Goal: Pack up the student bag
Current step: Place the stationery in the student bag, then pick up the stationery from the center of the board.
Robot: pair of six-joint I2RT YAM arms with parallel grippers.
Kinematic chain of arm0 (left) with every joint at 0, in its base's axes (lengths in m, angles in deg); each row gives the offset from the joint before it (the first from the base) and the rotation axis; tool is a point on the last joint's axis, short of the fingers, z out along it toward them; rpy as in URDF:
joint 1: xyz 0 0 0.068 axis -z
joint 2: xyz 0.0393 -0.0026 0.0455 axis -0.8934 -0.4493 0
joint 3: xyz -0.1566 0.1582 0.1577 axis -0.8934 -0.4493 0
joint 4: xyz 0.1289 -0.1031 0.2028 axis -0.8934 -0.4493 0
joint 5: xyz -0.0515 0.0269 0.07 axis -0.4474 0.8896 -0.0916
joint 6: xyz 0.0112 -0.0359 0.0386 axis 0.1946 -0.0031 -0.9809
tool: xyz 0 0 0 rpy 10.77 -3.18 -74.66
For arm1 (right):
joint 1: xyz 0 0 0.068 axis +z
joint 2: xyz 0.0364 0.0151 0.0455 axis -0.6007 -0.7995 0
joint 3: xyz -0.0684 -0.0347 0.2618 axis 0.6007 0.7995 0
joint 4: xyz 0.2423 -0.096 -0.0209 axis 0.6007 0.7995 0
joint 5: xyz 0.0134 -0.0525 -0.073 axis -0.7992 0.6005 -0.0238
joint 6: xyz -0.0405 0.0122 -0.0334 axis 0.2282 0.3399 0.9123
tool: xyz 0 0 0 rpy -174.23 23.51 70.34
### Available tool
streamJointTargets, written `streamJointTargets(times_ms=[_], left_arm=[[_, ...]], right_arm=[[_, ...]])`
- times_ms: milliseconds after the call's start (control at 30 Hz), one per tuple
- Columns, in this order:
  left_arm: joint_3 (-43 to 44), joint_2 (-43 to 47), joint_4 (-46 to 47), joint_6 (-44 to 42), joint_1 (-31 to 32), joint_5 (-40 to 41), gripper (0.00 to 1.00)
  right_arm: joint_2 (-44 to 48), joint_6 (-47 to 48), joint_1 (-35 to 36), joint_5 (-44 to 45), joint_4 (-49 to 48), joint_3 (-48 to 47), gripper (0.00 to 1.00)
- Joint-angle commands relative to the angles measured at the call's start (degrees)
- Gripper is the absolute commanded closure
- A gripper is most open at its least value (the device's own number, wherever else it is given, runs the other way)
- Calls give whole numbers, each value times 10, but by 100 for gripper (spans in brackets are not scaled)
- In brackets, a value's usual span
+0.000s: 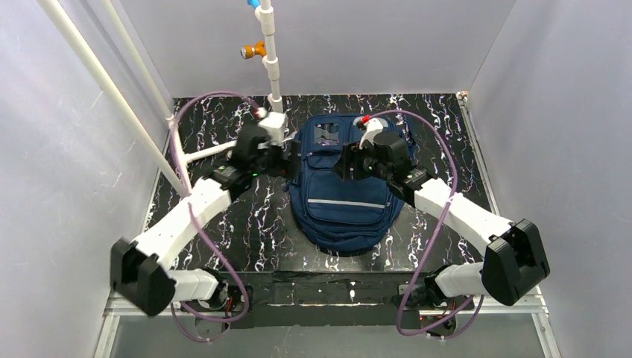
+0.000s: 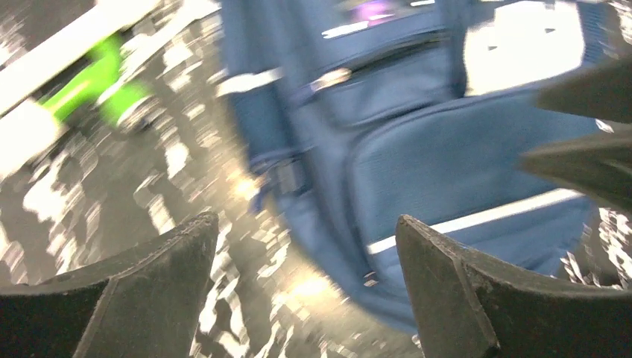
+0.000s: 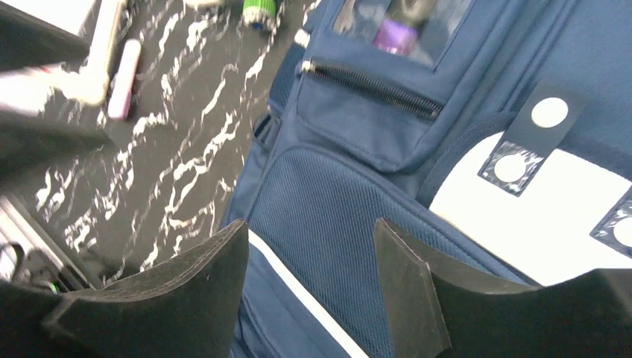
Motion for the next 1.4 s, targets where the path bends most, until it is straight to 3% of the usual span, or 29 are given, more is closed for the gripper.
streamJointTargets(times_ms=[0, 167, 400, 567, 733, 933, 1000, 1133, 1267, 1367], left_arm=[[-67, 83, -226, 97, -128, 126, 12], [-115, 75, -237, 152, -231, 171, 3], [-108, -99, -198, 211, -251, 266, 5], [-86, -149, -178, 252, -259, 307, 9], [-78, -171, -160, 244, -275, 314, 4], [-64, -204, -151, 233, -319, 224, 3], [-60, -221, -145, 232, -339, 175, 9], [-64, -244, -133, 235, -342, 110, 31], [-80, -241, -125, 253, -340, 92, 53], [-91, -234, -117, 258, -330, 98, 63]], right_arm=[[-12, 39, 2, -70, 33, -1, 29], [-15, 12, 2, -121, -23, 13, 29], [16, 8, 2, -143, -41, 21, 29], [40, 5, 2, -140, -46, 34, 29], [44, -2, 2, -140, -50, 41, 29], [45, -7, 2, -139, -54, 38, 29], [46, -6, 2, -137, -53, 36, 29], [48, -7, 2, -133, -53, 31, 29], [49, -10, 2, -132, -57, 31, 29], [43, -13, 2, -131, -59, 32, 29]])
